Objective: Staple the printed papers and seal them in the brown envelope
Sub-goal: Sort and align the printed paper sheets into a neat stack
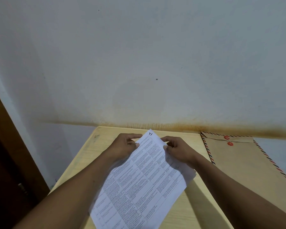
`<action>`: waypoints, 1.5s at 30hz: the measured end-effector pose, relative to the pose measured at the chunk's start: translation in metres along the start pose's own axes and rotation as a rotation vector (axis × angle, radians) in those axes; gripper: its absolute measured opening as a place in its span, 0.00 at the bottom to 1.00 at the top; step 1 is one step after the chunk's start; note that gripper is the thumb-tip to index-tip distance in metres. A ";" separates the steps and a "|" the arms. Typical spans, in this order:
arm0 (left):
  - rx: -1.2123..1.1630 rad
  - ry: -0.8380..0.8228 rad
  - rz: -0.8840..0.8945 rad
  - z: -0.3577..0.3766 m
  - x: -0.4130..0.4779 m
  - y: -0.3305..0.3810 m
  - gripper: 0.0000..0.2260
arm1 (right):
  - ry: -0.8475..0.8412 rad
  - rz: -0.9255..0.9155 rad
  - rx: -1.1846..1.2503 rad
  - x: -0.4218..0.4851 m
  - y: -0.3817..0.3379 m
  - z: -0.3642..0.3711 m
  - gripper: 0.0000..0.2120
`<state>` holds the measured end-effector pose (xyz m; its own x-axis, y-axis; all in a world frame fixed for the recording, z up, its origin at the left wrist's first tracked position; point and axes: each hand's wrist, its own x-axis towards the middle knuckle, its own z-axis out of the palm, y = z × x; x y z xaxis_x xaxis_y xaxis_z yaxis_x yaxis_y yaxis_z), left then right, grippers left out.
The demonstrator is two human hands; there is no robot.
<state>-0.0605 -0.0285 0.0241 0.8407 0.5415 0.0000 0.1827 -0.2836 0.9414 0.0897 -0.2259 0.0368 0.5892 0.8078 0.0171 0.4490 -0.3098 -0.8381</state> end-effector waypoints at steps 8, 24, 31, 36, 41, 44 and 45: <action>-0.031 0.150 0.051 0.000 0.007 -0.003 0.16 | 0.159 0.115 -0.094 0.007 0.012 -0.006 0.07; 0.023 0.193 0.065 -0.003 0.020 -0.011 0.21 | 0.487 0.451 0.636 0.004 0.022 0.018 0.28; -0.248 0.189 0.002 -0.006 0.021 -0.014 0.19 | 0.470 0.373 0.536 0.004 0.025 0.019 0.25; -0.196 0.281 -0.012 -0.001 0.020 -0.010 0.22 | 0.476 0.336 0.509 0.003 0.022 0.018 0.21; -0.231 0.306 -0.020 0.005 0.015 -0.001 0.22 | 0.523 0.367 0.570 0.005 0.019 0.016 0.22; -0.213 0.346 0.000 0.005 0.015 0.002 0.21 | 0.522 0.429 0.665 0.004 0.018 0.015 0.24; -0.213 0.359 -0.001 0.005 0.015 0.003 0.21 | 0.513 0.445 0.694 0.004 0.019 0.014 0.24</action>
<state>-0.0451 -0.0247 0.0253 0.6022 0.7943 0.0808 0.0426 -0.1331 0.9902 0.0911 -0.2215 0.0132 0.9044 0.3206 -0.2816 -0.2851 -0.0369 -0.9578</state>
